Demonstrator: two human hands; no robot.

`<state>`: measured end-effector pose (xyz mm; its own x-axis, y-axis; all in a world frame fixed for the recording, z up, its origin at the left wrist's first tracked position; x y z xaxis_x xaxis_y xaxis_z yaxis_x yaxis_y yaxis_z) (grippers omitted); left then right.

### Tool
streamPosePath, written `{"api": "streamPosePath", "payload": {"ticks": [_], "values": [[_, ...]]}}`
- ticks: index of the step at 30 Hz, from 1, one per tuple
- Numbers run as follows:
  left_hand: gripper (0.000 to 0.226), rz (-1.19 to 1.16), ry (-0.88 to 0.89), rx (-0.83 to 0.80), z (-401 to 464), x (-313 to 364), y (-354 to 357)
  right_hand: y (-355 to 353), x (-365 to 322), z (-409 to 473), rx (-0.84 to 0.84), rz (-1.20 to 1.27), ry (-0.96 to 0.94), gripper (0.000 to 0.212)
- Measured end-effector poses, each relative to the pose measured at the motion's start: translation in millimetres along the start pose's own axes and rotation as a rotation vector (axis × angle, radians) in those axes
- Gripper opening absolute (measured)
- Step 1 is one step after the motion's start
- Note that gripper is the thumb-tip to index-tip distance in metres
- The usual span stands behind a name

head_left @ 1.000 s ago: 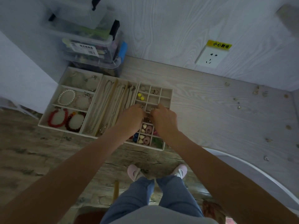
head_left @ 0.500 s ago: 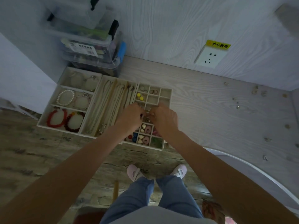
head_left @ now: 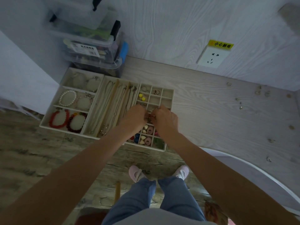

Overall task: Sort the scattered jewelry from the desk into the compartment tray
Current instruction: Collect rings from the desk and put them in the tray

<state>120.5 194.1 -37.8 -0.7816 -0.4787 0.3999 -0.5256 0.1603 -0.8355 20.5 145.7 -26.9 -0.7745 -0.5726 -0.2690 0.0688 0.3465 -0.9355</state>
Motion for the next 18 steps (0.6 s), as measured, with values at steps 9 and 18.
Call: {"api": "streamPosePath", "payload": {"ticks": [9,18], "values": [[0.043,-0.069,-0.055,0.042,1.7,8.2,-4.4,2.7,-1.0,-0.8,0.012,-0.024,0.036,0.019],[0.013,-0.011,-0.064,0.119,-0.1,11.5,0.0,-10.0,14.4,-4.7,-0.065,0.022,-0.051,0.024]]}}
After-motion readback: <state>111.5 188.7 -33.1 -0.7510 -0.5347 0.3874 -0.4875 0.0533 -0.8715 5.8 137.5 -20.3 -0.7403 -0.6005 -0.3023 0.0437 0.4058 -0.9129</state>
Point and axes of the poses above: each hand's wrist, its own z-axis towards the middle knuckle, its own y-axis out of the palm, x = y × z, the point moved 2 cm from there along z, towards the middle knuckle, and after that the axes turned 2 degrees about z, right-handed, at the moved point
